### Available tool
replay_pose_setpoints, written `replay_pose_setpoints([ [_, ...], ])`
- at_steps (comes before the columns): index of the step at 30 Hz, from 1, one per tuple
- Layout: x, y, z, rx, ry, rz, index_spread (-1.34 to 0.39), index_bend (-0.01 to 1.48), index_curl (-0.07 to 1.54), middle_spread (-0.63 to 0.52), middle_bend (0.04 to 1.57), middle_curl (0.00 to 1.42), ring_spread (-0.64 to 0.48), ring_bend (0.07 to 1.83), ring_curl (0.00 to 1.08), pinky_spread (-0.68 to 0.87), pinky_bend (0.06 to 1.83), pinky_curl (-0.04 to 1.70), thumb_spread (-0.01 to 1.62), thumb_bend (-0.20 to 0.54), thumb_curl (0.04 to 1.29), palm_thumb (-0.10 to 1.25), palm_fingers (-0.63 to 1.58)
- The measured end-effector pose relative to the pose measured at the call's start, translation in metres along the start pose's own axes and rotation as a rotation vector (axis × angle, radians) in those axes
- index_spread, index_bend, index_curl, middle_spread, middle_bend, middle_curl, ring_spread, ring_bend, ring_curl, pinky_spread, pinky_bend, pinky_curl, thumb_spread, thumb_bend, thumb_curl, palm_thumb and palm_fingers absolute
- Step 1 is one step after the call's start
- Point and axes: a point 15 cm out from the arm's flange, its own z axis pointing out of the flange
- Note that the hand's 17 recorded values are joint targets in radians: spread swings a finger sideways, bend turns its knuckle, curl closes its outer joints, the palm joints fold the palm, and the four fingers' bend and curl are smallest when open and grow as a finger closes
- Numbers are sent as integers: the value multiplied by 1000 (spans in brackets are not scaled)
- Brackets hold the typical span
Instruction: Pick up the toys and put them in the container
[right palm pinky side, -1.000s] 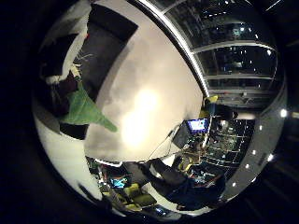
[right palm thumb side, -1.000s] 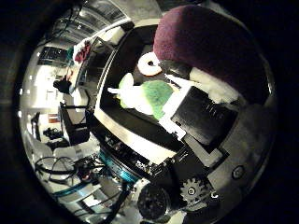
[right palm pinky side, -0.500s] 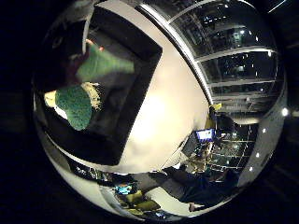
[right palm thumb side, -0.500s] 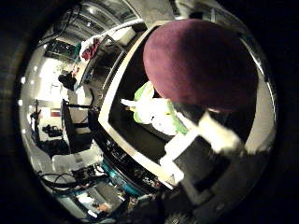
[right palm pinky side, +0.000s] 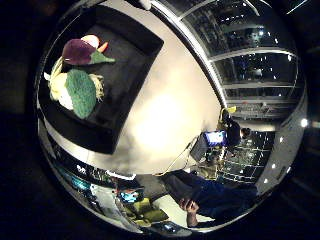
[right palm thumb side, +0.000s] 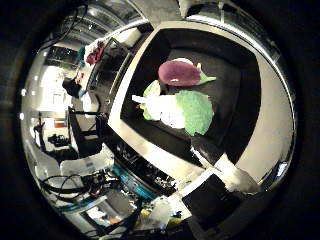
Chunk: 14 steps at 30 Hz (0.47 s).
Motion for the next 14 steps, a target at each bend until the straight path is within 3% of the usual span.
replay_pose_setpoints([
  [14,-12,74,-37,-147,-79,120,-481,190,346,59,176,289,220,213,225,471,358,381,1042,-22,409,825,79],
])
